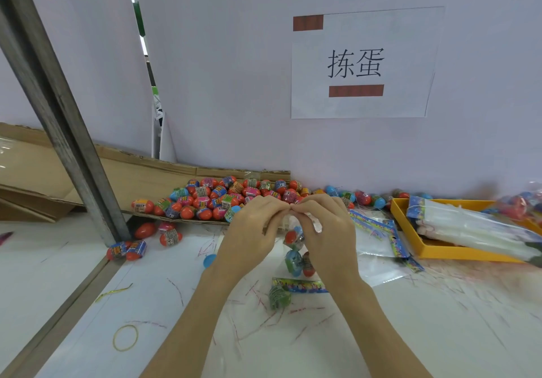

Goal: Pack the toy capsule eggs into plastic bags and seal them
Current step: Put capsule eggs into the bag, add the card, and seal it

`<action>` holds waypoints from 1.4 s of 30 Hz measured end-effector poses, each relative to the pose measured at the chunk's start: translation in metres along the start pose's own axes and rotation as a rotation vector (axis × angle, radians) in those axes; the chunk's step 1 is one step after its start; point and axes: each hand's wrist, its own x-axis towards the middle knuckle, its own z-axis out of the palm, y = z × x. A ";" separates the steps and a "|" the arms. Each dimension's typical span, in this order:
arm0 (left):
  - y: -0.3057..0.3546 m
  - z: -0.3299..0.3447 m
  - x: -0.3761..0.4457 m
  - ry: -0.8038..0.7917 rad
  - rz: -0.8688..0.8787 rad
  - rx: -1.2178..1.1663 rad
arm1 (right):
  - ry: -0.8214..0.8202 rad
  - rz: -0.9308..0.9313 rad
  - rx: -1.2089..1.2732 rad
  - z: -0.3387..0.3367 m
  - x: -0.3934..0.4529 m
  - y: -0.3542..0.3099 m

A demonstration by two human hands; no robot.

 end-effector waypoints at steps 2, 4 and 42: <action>0.001 0.001 -0.001 -0.009 0.012 0.033 | -0.019 -0.008 -0.018 0.000 0.000 0.000; 0.003 0.001 -0.001 -0.009 0.004 0.044 | -0.037 0.001 -0.031 0.001 -0.001 -0.001; 0.003 0.006 -0.001 -0.105 -0.161 -0.149 | -0.106 0.261 0.143 0.003 -0.004 -0.005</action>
